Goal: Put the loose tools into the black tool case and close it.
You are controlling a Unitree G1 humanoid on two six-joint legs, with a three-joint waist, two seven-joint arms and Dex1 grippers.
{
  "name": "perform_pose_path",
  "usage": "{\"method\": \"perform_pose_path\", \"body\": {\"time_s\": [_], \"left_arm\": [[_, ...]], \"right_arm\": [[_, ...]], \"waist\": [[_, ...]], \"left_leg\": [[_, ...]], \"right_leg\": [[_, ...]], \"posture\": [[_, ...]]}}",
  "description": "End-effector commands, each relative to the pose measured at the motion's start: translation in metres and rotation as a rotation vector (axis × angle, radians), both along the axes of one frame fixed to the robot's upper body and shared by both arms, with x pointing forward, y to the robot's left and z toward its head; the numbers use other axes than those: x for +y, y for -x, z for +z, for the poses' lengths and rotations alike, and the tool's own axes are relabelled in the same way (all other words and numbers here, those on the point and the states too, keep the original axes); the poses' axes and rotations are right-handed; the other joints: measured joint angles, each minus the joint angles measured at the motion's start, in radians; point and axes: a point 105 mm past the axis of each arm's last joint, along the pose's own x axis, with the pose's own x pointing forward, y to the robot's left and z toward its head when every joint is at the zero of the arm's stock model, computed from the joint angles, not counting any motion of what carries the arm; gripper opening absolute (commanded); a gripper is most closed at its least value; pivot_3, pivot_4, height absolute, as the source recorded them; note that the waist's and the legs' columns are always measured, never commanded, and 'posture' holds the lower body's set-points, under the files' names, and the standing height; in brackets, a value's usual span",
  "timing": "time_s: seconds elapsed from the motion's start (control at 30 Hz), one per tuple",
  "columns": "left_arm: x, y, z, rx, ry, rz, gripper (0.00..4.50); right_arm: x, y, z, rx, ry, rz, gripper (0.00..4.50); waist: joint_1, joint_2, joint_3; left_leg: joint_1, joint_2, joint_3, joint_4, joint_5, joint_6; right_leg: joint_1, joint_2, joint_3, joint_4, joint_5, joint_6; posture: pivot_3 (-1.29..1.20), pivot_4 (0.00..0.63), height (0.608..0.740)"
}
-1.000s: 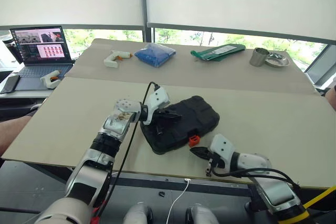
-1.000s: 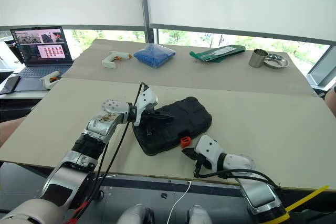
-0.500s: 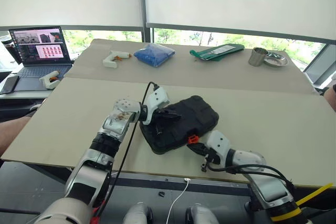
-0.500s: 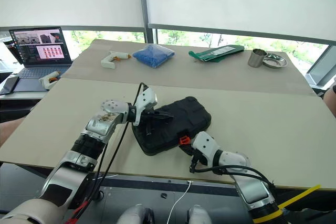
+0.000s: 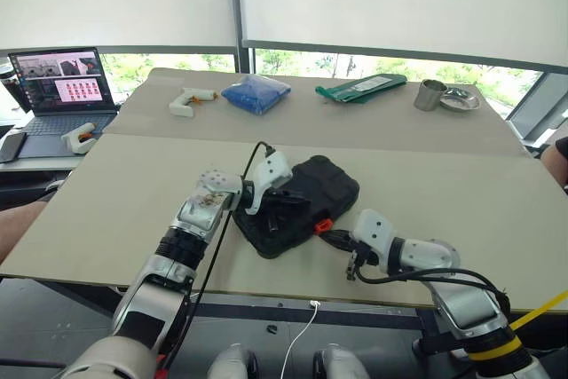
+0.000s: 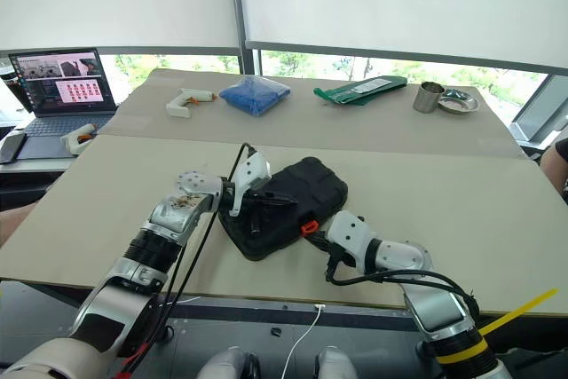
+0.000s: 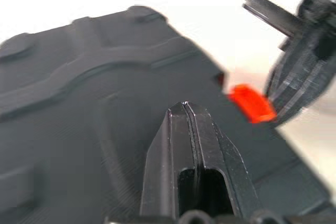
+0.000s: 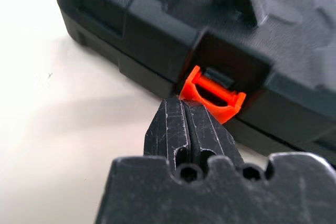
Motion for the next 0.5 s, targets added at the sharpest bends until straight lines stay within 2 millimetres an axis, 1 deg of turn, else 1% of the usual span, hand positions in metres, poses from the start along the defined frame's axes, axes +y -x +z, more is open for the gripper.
{"method": "perform_pose_path", "body": {"time_s": [0.03, 0.2, 0.3, 0.4, 0.43, 0.5], "left_arm": [[0.006, 0.016, -0.053, 0.177, -0.116, 0.005, 0.02], [0.006, 0.018, -0.054, 0.184, -0.116, 0.005, 0.02], [0.006, 0.018, -0.053, 0.182, -0.113, 0.007, 0.02], [0.008, 0.016, -0.051, 0.166, -0.102, 0.014, 0.02], [0.008, 0.015, -0.047, 0.142, -0.081, 0.011, 0.02], [0.006, 0.012, -0.026, 0.071, 0.040, 0.007, 0.02]], "right_arm": [[-0.001, -0.011, 0.042, -0.158, -0.062, 0.001, 0.04], [0.001, -0.014, 0.040, -0.148, -0.072, 0.024, 0.04], [0.000, -0.008, 0.044, -0.117, -0.110, 0.041, 0.04], [-0.008, -0.002, 0.045, -0.087, -0.126, 0.033, 0.04], [-0.011, 0.000, 0.044, -0.075, -0.127, 0.026, 0.04], [-0.019, 0.005, 0.041, -0.057, -0.123, 0.009, 0.04]], "waist": [[0.000, 0.001, -0.001], [0.004, 0.002, -0.004], [0.006, 0.003, -0.004], [0.007, 0.003, -0.004], [0.008, 0.003, -0.004], [0.009, 0.003, -0.004]], "left_leg": [[0.000, 0.000, 0.000, 0.000, 0.000, 0.000], [0.003, 0.000, -0.001, -0.002, 0.000, -0.002], [0.001, -0.001, 0.000, -0.002, 0.000, 0.001], [0.000, -0.001, 0.000, -0.002, 0.002, 0.005], [0.000, -0.001, 0.000, -0.002, 0.002, 0.004], [0.000, -0.001, 0.000, -0.002, 0.001, 0.003]], "right_leg": [[0.000, 0.000, 0.000, 0.000, 0.000, 0.000], [0.000, 0.000, -0.001, -0.002, 0.000, 0.000], [0.001, 0.000, 0.000, -0.002, -0.001, 0.000], [0.001, 0.000, 0.000, -0.002, -0.001, 0.000], [0.001, 0.000, 0.000, -0.002, -0.001, 0.000], [0.001, -0.001, 0.000, -0.002, -0.001, 0.001]], "posture": [[0.00, 0.150, 0.739], [0.00, 0.150, 0.739], [0.00, 0.150, 0.739], [0.00, 0.150, 0.739], [0.00, 0.150, 0.739], [0.00, 0.150, 0.739]]}}
